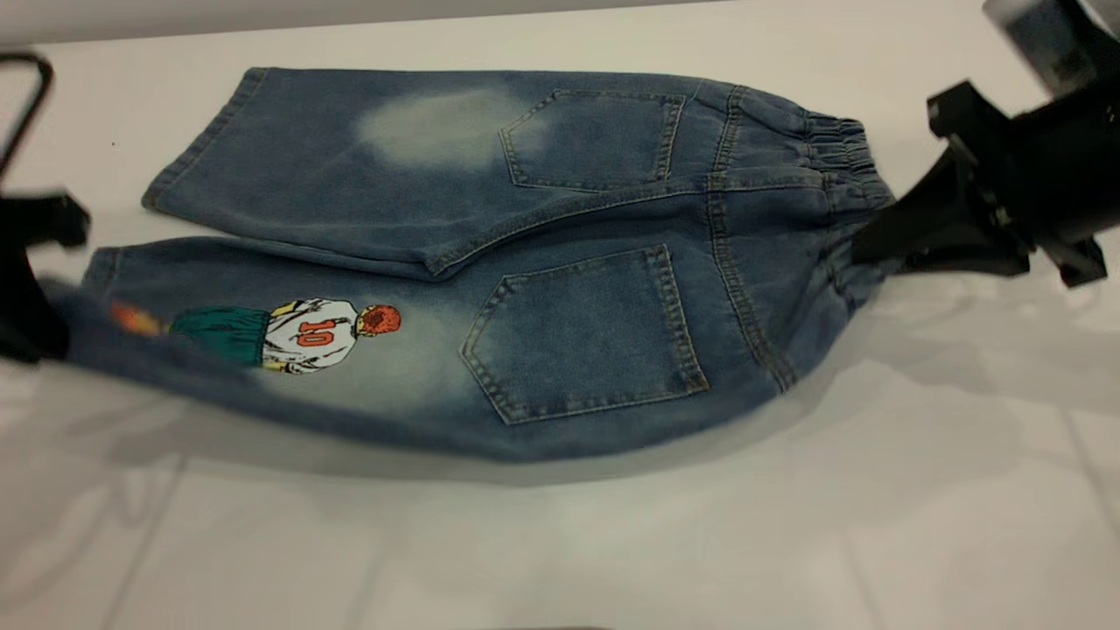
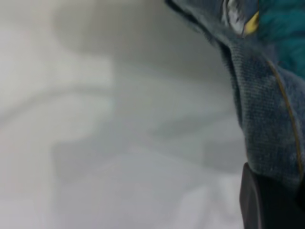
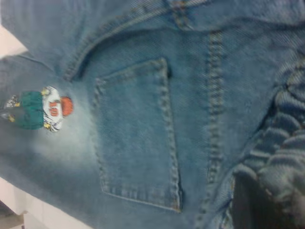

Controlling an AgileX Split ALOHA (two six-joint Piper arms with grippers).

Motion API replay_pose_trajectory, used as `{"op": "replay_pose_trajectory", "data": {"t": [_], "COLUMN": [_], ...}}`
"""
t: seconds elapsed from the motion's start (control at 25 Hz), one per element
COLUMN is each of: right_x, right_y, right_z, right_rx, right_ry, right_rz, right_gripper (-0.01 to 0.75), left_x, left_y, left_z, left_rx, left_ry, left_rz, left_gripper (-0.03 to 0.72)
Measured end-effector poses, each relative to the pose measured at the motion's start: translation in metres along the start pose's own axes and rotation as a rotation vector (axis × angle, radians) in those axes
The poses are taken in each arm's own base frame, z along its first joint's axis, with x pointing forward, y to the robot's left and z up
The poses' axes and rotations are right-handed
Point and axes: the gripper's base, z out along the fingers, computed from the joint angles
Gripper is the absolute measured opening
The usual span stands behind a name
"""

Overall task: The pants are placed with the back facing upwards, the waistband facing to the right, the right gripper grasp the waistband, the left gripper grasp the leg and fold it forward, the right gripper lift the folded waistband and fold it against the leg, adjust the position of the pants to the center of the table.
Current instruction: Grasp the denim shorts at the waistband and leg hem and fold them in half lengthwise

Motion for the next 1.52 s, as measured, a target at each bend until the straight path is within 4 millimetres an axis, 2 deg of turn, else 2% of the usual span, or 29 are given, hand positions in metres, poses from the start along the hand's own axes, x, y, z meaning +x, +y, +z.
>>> {"op": "replay_pose_trajectory", "data": {"t": [0.12,0.32,0.64,0.76,0.96,1.24,1.52], "right_x": [-0.005,-0.019,-0.068,-0.084,-0.112,-0.146,-0.175], "right_y": [0.01,0.017,0.031,0.03,0.029,0.02,0.003], "right_z": [-0.008,-0.023,-0.027,-0.022,-0.014,0.001,0.021], "right_rx": [-0.011,-0.025,-0.042,-0.046,-0.062,-0.038,-0.023], "right_ry": [-0.032,-0.085,-0.145,-0.155,-0.188,-0.246,-0.296], "right_rz": [-0.018,-0.033,-0.074,-0.073,-0.067,-0.032,0.021], "right_gripper": [0.029,0.029,0.029,0.03,0.03,0.03,0.03], "left_x": [-0.014,-0.035,-0.082,-0.098,-0.126,-0.162,-0.18], "left_y": [-0.004,-0.009,-0.022,-0.034,-0.054,-0.063,-0.067], "left_z": [-0.013,-0.022,-0.038,-0.029,-0.003,0.024,0.049], "left_rx": [0.016,0.029,0.055,0.069,0.087,0.089,0.087], "left_ry": [-0.049,-0.113,-0.249,-0.249,-0.246,-0.274,-0.282], "left_rz": [0.007,0.016,0.052,0.098,0.139,0.166,0.181], "left_gripper": [0.036,0.036,0.036,0.036,0.036,0.036,0.036]}}
